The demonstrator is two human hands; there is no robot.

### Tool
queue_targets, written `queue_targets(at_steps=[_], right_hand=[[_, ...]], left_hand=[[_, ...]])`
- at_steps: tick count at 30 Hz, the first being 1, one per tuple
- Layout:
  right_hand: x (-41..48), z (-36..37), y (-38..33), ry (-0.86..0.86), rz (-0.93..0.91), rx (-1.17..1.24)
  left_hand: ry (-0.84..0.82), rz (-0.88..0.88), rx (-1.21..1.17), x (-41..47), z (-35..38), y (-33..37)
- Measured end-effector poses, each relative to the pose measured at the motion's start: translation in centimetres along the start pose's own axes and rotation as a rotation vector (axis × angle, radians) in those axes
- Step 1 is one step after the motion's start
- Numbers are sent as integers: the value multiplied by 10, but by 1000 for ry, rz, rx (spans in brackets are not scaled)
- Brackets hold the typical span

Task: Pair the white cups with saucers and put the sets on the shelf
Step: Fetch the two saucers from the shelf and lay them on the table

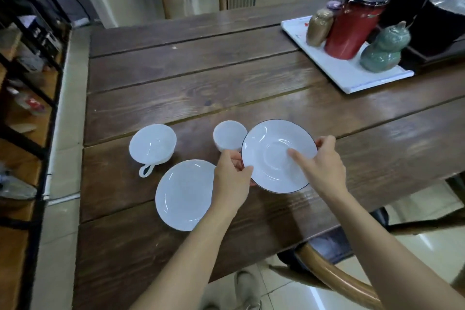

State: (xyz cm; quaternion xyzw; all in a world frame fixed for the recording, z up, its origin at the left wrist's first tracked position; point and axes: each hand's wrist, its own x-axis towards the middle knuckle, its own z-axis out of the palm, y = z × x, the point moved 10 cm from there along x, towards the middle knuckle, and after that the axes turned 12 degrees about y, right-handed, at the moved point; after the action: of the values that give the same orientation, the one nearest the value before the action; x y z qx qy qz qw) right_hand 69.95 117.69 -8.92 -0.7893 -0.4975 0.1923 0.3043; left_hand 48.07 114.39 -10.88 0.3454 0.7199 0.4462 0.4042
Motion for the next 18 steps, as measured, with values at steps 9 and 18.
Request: queue_targets(at_steps=[9, 18], right_hand=[[35, 33, 53, -84, 2, -176], [50, 57, 58, -57, -66, -230]], left_hand=[[-36, -71, 85, 8, 51, -40], [42, -100, 219, 20, 52, -50]])
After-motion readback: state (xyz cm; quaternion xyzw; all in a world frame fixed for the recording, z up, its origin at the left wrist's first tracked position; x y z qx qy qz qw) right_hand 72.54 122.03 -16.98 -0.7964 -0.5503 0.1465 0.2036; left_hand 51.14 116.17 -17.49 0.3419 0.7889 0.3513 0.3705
